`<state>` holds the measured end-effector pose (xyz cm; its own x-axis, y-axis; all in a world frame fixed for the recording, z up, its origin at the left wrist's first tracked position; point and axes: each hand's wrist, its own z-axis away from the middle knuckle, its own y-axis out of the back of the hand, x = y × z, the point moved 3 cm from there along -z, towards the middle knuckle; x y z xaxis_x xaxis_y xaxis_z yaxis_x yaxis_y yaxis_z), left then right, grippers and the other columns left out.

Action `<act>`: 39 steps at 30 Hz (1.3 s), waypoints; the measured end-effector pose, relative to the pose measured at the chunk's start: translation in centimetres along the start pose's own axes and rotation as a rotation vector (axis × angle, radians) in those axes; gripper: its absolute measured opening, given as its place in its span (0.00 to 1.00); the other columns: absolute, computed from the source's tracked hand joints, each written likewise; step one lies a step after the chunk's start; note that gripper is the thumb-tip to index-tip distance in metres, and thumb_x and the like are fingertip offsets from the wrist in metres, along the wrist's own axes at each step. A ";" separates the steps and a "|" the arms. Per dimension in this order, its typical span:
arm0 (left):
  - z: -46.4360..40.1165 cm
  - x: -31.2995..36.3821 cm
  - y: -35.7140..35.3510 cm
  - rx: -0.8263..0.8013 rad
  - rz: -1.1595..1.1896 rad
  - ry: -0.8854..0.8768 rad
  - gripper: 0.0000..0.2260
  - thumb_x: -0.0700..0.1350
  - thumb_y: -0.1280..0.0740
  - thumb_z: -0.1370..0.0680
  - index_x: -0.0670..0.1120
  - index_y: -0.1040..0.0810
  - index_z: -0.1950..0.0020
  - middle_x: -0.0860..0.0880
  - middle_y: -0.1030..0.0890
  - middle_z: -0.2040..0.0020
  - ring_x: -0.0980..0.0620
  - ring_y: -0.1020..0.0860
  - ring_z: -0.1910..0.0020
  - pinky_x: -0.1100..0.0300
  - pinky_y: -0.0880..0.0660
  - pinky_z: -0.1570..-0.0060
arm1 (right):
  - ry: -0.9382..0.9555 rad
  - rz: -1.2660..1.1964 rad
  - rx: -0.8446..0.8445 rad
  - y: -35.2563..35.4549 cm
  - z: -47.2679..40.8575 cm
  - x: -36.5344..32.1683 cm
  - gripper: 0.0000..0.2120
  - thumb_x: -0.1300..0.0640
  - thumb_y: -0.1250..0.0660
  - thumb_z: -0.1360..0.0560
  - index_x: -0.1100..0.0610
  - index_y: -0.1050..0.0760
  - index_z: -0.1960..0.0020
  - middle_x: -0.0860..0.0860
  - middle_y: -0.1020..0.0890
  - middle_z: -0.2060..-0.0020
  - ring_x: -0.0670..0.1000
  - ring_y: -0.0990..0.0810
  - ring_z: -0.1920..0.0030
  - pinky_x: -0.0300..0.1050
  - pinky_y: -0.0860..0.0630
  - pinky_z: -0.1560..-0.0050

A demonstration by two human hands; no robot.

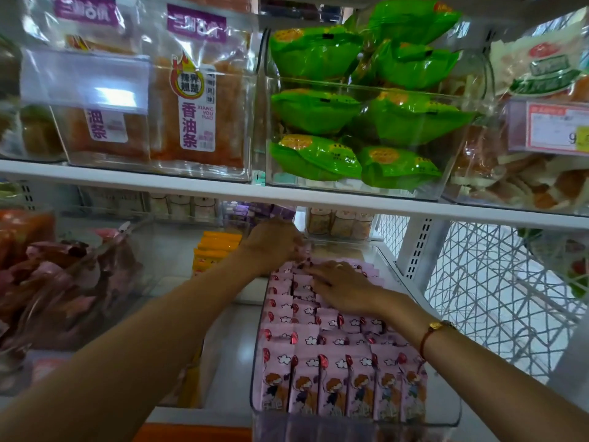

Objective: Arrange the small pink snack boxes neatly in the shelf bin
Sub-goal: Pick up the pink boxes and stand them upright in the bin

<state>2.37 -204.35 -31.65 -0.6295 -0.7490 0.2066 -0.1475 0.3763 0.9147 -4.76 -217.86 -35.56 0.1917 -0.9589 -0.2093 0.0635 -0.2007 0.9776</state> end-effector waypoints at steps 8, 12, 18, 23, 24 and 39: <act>-0.6 0.1 -0.4 -0.123 -0.099 -0.003 0.14 0.37 0.38 0.23 0.46 0.20 0.40 0.45 0.20 0.39 0.45 0.22 0.42 0.50 0.25 0.41 | -0.028 0.070 0.041 -0.6 3.2 -0.9 0.24 0.45 0.54 0.18 0.48 0.47 0.23 0.52 0.46 0.23 0.54 0.48 0.24 0.55 0.50 0.26; -0.4 1.1 -0.4 -0.178 -0.147 -0.066 0.11 0.48 0.35 0.22 0.50 0.18 0.43 0.48 0.18 0.42 0.47 0.21 0.44 0.54 0.25 0.42 | -0.030 0.076 0.002 -1.2 4.2 -1.0 0.25 0.42 0.57 0.19 0.45 0.51 0.23 0.50 0.50 0.22 0.53 0.51 0.23 0.55 0.56 0.25; -0.5 2.2 -0.7 -0.139 -0.220 -0.003 0.11 0.50 0.33 0.23 0.44 0.17 0.47 0.44 0.17 0.48 0.44 0.22 0.45 0.51 0.24 0.45 | -0.035 0.081 -0.002 -1.7 4.1 -0.7 0.24 0.41 0.57 0.19 0.44 0.49 0.23 0.49 0.50 0.22 0.53 0.51 0.23 0.55 0.58 0.26; 0.2 1.2 0.7 0.067 0.113 0.101 0.07 0.48 0.36 0.20 0.46 0.25 0.55 0.47 0.23 0.55 0.49 0.25 0.53 0.55 0.29 0.52 | -0.035 0.042 -0.018 -1.5 3.8 -0.6 0.24 0.41 0.56 0.19 0.43 0.46 0.24 0.49 0.48 0.23 0.53 0.50 0.23 0.54 0.57 0.26; 0.6 1.1 0.9 0.108 0.207 0.110 0.07 0.47 0.36 0.20 0.47 0.28 0.58 0.48 0.25 0.57 0.50 0.27 0.55 0.56 0.30 0.54 | -0.034 0.036 -0.019 -1.4 3.7 -0.7 0.24 0.41 0.55 0.19 0.42 0.46 0.24 0.49 0.48 0.23 0.53 0.50 0.24 0.54 0.56 0.26; 16.4 4.8 5.8 0.555 1.102 0.260 0.04 0.51 0.32 0.24 0.53 0.21 0.52 0.58 0.16 0.59 0.61 0.17 0.59 0.70 0.24 0.64 | 0.120 -0.678 0.304 1.9 12.6 -8.6 0.36 0.30 0.46 0.32 0.40 0.45 0.26 0.44 0.36 0.29 0.36 0.34 0.40 0.31 0.34 0.46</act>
<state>-13.98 -196.83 -31.08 -0.4631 0.0461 0.8851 0.0198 0.9989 -0.0417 -18.60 -212.52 -31.67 0.3131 -0.5803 -0.7518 -0.0643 -0.8027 0.5928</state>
